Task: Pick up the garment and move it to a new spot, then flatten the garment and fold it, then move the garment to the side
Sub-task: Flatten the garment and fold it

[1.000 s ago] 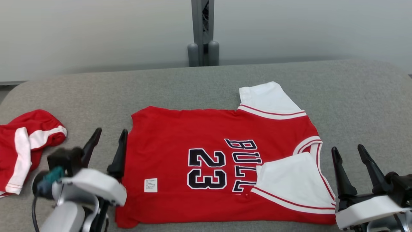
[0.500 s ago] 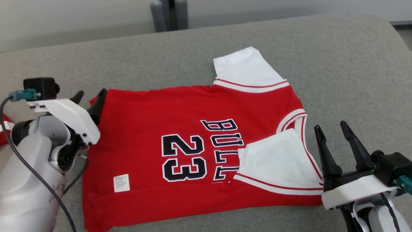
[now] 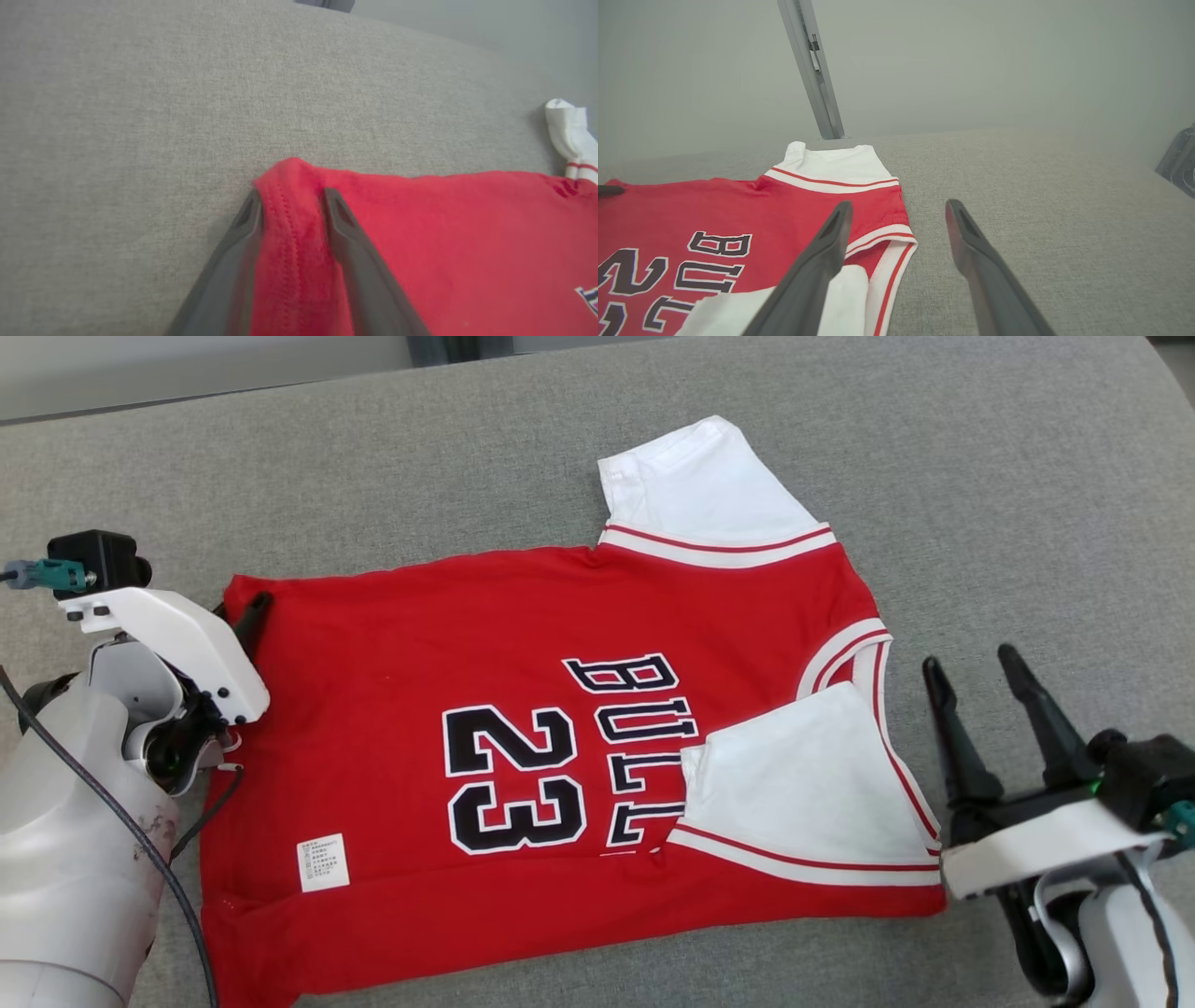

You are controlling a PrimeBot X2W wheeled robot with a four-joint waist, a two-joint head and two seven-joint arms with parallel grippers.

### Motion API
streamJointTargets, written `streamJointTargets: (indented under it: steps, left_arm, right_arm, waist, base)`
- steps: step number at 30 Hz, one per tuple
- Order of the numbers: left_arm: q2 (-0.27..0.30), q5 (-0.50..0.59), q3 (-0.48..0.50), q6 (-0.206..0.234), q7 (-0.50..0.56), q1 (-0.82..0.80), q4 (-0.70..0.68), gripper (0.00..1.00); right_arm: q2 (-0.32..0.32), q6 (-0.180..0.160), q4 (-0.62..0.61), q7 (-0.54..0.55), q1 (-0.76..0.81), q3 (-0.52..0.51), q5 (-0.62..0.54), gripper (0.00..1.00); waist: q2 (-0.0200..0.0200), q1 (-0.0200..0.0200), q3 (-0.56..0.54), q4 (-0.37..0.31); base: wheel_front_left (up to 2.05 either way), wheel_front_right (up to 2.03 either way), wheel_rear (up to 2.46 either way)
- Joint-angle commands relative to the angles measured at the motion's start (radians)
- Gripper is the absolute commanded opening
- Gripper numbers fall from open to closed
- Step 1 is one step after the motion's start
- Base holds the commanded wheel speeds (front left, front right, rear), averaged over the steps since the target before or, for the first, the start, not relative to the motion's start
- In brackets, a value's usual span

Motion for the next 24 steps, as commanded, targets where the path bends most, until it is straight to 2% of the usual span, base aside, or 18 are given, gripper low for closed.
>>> streamJointTargets:
  steps: [1, 6, 13, 18, 24]
  left_arm:
    - [0.007, 0.002, -0.005, -0.005, -0.021, -0.020, 0.004, 0.00]
    - [-0.015, 0.009, -0.035, -0.010, -0.060, -0.050, 0.016, 0.00]
    - [-0.083, 0.011, -0.117, -0.013, -0.091, -0.105, -0.028, 0.00]
    - [-0.143, -0.012, -0.176, -0.012, -0.095, -0.150, -0.066, 0.00]
    - [-0.198, -0.032, -0.266, -0.012, -0.108, -0.208, -0.095, 0.00]
  right_arm:
    - [-0.013, 0.000, 0.000, -0.008, -0.031, -0.005, 0.009, 1.00]
    - [-0.057, 0.000, 0.071, -0.017, -0.169, -0.025, 0.059, 1.00]
    - [-0.154, 0.000, 0.331, -0.004, -0.449, -0.031, 0.121, 1.00]
    - [-0.212, 0.000, 0.549, 0.035, -0.641, 0.022, 0.154, 1.00]
    - [-0.257, 0.000, 0.746, 0.096, -0.793, 0.151, 0.161, 1.00]
  waist:
    - [0.0000, 0.0000, 0.002, 0.004]
    - [0.0000, 0.0000, 0.007, 0.030]
    - [0.0000, 0.0000, 0.040, 0.128]
    - [0.0000, 0.0000, 0.083, 0.214]
    - [0.0000, 0.0000, 0.133, 0.312]
  base:
    - [0.00, 0.00, 0.00]
    - [0.00, 0.00, 0.00]
    - [0.00, 0.00, 0.00]
    - [0.00, 0.00, 0.00]
    - [0.00, 0.00, 0.00]
